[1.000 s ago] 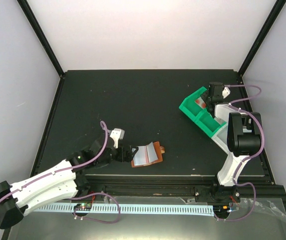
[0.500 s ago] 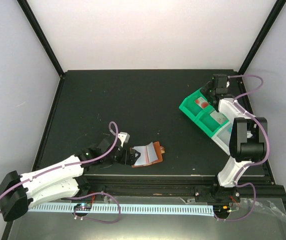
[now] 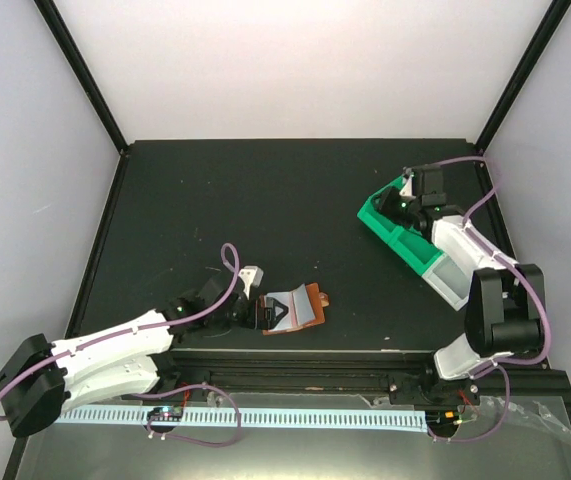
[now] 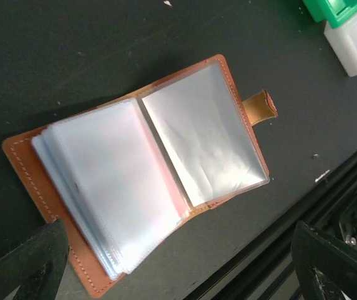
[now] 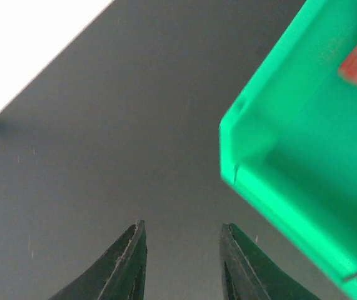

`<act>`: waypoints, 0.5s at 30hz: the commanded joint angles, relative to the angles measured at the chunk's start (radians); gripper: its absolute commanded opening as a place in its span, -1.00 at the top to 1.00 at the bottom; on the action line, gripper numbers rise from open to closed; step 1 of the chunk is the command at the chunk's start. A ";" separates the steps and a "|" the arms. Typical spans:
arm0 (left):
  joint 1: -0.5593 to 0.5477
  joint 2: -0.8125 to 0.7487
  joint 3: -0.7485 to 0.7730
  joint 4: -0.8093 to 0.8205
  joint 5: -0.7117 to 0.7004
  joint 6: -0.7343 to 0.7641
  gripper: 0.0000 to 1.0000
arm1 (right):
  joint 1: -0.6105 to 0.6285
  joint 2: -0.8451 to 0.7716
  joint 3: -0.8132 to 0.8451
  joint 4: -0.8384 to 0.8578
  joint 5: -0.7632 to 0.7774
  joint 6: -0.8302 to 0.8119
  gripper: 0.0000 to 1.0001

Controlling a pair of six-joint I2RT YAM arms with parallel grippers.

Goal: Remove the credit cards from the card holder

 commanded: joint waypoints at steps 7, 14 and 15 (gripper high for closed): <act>0.033 0.013 -0.072 0.238 0.138 -0.061 -0.98 | 0.162 -0.160 -0.187 -0.057 -0.125 -0.080 0.28; 0.045 -0.024 -0.070 0.148 0.067 -0.070 -0.98 | 0.311 -0.204 -0.297 -0.015 -0.149 -0.084 0.19; 0.045 -0.035 -0.069 0.132 0.054 -0.068 -0.98 | 0.326 -0.205 -0.310 -0.006 -0.157 -0.080 0.19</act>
